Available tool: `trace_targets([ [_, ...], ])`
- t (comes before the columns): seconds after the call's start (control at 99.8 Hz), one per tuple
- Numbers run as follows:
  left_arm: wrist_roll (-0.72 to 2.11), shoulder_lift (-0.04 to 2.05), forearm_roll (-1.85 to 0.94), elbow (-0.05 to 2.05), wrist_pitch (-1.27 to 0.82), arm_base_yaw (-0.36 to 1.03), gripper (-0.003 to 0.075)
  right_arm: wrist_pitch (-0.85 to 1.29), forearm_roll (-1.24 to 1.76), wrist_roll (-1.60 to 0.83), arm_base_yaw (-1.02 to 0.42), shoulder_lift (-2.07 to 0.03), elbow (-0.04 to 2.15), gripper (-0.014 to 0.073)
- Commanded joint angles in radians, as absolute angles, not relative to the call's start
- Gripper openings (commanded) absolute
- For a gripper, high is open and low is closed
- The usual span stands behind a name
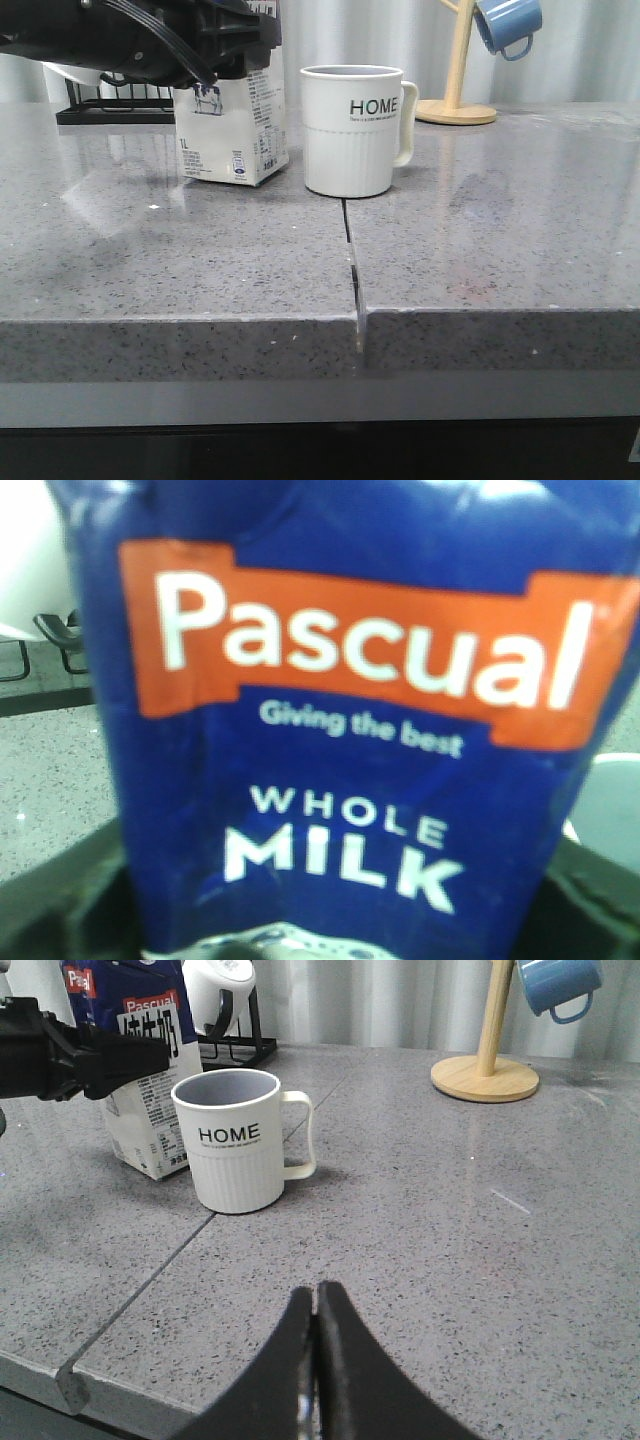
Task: Place milk next to cup
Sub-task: 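Carry the milk carton toward the mug and lower it beside it, then open the left gripper and lift it away from the carton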
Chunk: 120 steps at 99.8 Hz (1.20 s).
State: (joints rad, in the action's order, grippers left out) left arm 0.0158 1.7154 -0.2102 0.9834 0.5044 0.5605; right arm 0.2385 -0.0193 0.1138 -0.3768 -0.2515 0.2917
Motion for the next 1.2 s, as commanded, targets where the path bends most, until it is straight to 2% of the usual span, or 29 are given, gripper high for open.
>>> trace_targets([
  [0.0,0.015,1.677,-0.209,1.011,0.576,0.569,0.0575,0.161,-0.016,0.113,-0.376,-0.256,0.318,-0.0068],
  [0.04,0.015,1.677,-0.209,1.011,0.576,0.569,0.0669,0.161,-0.016,0.113,-0.376,-0.256,0.318,-0.0068],
  [0.08,0.015,1.677,-0.209,1.011,0.576,0.569,0.0722,0.161,-0.016,0.113,-0.376,-0.256,0.318,-0.0068],
  [0.21,0.013,1.671,-0.209,1.011,0.567,0.569,0.0657,0.161,-0.016,0.113,-0.376,-0.256,0.318,-0.0068],
  [0.421,0.013,1.622,-0.209,0.990,0.549,0.580,0.0654,0.161,-0.016,0.113,-0.376,-0.256,0.318,-0.0068],
  [0.661,0.016,1.485,-0.186,0.868,0.535,0.604,0.0653,0.161,-0.016,0.113,-0.376,-0.256,0.318,-0.0068],
  [0.831,0.039,1.341,-0.162,0.790,0.430,0.603,0.0603,0.161,-0.016,0.113,-0.376,-0.256,0.318,-0.0068],
  [0.902,0.040,1.281,-0.145,0.772,0.376,0.590,0.0558,0.161,-0.016,0.113,-0.376,-0.256,0.318,-0.0068],
  [0.972,0.040,1.221,-0.124,0.755,0.325,0.570,0.0473,0.161,-0.016,0.113,-0.376,-0.256,0.318,-0.0068],
  [1.042,0.040,1.159,-0.094,0.736,0.271,0.546,0.0351,0.161,-0.016,0.113,-0.376,-0.256,0.318,-0.0068],
  [1.192,0.040,1.026,-0.035,0.684,0.155,0.482,0.0006,0.161,-0.016,0.113,-0.376,-0.256,0.318,-0.0068],
])
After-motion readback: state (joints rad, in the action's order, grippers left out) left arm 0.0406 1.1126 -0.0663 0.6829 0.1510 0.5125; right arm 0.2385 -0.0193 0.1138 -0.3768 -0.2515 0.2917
